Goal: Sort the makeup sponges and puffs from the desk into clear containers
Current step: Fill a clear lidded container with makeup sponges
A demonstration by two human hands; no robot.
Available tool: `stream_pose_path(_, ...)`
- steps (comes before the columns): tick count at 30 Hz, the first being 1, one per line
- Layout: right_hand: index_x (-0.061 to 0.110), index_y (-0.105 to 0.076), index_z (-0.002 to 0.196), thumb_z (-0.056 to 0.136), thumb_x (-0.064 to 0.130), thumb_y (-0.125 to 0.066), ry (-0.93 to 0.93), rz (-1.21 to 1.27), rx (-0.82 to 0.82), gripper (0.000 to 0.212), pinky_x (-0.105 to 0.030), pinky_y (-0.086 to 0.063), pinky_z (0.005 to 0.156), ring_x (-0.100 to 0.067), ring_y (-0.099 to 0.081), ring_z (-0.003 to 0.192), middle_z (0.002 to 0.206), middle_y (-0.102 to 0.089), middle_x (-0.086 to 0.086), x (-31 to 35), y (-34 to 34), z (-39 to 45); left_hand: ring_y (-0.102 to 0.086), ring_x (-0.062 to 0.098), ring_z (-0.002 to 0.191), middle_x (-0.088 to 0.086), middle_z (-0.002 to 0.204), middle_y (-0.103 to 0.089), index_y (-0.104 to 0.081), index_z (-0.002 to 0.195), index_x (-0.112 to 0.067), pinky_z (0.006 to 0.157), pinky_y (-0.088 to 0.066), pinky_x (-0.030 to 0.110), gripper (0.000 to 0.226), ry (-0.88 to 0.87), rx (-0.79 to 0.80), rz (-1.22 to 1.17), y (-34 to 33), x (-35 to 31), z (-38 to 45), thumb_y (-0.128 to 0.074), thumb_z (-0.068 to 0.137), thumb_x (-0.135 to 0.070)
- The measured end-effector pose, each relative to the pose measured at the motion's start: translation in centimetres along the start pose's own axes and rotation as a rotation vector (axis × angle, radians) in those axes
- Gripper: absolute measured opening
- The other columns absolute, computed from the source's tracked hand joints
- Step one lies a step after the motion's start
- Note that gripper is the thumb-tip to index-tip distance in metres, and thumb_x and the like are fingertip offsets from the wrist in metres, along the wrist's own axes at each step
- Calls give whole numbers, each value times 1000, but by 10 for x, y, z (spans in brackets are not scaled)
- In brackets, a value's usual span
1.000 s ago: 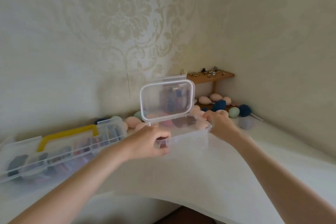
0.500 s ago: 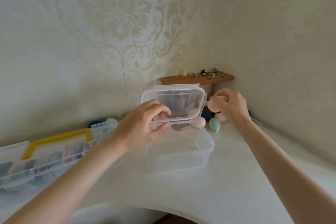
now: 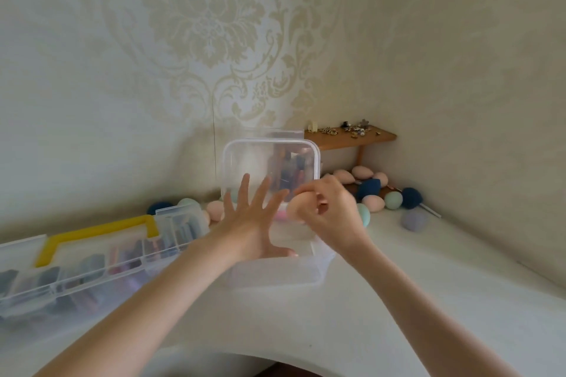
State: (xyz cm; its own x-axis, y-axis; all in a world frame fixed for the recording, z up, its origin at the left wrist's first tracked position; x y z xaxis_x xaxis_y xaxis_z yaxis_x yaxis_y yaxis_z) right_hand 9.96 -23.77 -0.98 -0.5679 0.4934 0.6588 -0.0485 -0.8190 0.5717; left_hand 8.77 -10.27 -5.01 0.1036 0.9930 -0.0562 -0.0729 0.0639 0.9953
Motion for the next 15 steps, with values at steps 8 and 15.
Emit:
stream_pose_path(8,9,-65,87,84,13,-53,-65,-242,207,13,-11,-36,56,-16,-54,78,86,-55,0,-14,-17,-3,-28,25,139,-3,150,-30,-20,143,-32,112,-20,55,83,27,-108,-69,14,5,-3,-56,75,-63)
stream_pose_path(15,23,-60,97,79,23,-69,-106,-127,377,20,-18,-46,75,-16,-58,87,92,-61,5,-12,0,17,-44,22,126,-13,138,-45,-27,136,-42,102,-40,43,78,-72,-170,-345,9,4,-5,-58,68,-66)
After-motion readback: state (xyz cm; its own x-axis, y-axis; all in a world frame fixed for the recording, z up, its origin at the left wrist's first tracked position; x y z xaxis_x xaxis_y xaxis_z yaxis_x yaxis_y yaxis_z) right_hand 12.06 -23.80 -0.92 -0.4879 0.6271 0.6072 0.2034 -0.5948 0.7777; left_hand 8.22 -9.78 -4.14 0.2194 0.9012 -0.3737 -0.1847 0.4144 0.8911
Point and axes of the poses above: each hand's wrist, its own z-axis towards the middle knuckle, its own y-axis out of the back of the hand, x = y × z, the point moved 5 cm from there along z, towards the middle knuckle
